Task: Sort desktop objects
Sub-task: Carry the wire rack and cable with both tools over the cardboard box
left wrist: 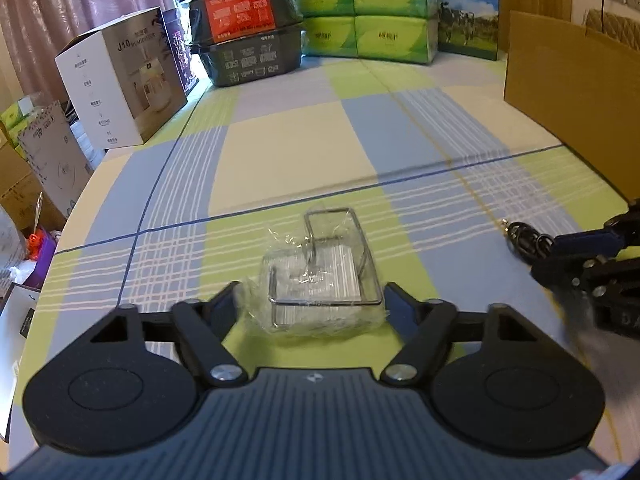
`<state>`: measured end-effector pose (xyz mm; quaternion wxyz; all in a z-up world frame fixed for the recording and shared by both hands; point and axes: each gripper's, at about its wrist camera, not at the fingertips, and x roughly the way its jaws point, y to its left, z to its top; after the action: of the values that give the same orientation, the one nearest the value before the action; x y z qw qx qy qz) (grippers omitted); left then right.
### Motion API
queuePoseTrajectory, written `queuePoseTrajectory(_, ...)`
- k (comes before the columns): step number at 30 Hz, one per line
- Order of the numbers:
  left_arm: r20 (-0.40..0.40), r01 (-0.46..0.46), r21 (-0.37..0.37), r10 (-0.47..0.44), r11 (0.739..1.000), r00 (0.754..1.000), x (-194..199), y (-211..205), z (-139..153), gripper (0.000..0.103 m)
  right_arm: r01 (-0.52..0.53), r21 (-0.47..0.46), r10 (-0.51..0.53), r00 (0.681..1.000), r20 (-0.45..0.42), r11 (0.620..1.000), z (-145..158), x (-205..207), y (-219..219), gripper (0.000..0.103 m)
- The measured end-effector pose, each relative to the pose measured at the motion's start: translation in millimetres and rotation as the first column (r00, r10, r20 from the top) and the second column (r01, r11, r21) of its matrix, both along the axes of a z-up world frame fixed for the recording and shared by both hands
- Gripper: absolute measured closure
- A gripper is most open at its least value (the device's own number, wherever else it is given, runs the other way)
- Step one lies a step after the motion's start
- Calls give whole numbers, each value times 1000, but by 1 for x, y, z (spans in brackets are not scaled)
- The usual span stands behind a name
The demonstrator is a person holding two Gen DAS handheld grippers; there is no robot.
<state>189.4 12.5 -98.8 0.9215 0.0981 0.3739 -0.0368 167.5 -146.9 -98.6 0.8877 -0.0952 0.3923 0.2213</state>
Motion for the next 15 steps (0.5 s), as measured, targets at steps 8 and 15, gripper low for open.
queuePoseTrajectory(8,-10,1,-28,-1,1000,1000,1,0,1,52,1,-12,-1,1000,0,1000,1,2,2,87)
queuePoseTrajectory(15,-8,1,-77,-1,997,1000,-3,-1,6,53,36,6,-36,999,-12,999,4,2,-2,91)
